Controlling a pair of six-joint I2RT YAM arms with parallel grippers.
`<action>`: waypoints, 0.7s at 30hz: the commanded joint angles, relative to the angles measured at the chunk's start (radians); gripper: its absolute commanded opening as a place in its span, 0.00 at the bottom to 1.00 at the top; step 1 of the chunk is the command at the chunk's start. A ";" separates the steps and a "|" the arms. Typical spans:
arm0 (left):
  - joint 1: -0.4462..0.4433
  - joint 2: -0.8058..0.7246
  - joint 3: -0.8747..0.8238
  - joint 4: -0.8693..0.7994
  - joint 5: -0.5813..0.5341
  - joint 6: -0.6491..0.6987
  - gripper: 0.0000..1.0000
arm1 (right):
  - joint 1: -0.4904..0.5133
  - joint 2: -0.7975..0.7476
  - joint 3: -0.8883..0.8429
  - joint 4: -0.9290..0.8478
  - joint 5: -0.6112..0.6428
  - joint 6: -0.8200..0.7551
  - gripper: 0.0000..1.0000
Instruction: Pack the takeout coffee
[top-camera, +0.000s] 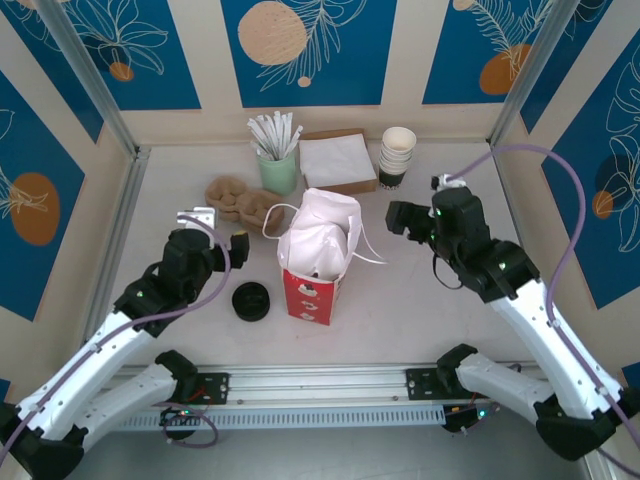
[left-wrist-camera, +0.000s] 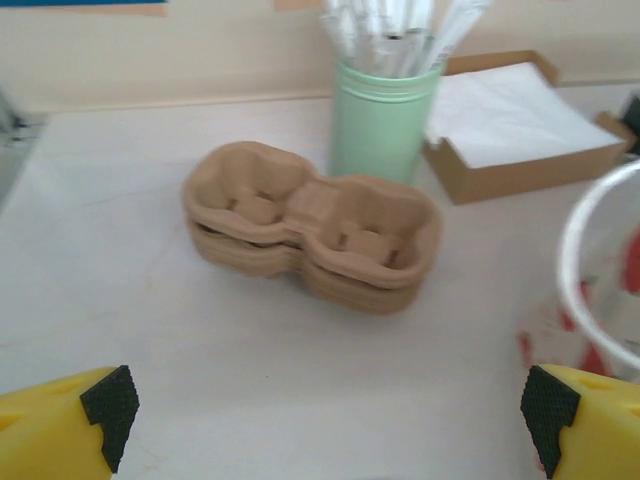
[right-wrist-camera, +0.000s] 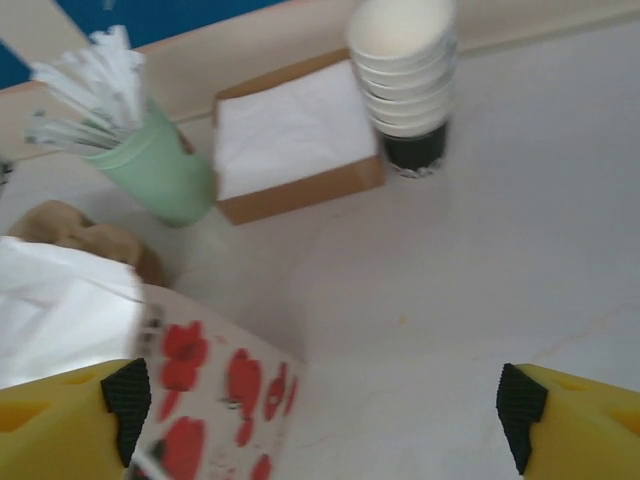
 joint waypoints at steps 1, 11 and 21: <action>0.043 0.019 -0.085 0.227 -0.153 0.116 0.99 | -0.071 -0.062 -0.155 0.196 0.031 -0.158 0.99; 0.231 0.260 -0.309 0.657 -0.176 0.252 0.99 | -0.345 0.083 -0.611 0.768 -0.057 -0.244 0.99; 0.447 0.488 -0.431 0.992 0.009 0.188 0.99 | -0.448 0.330 -0.766 1.238 -0.104 -0.335 0.99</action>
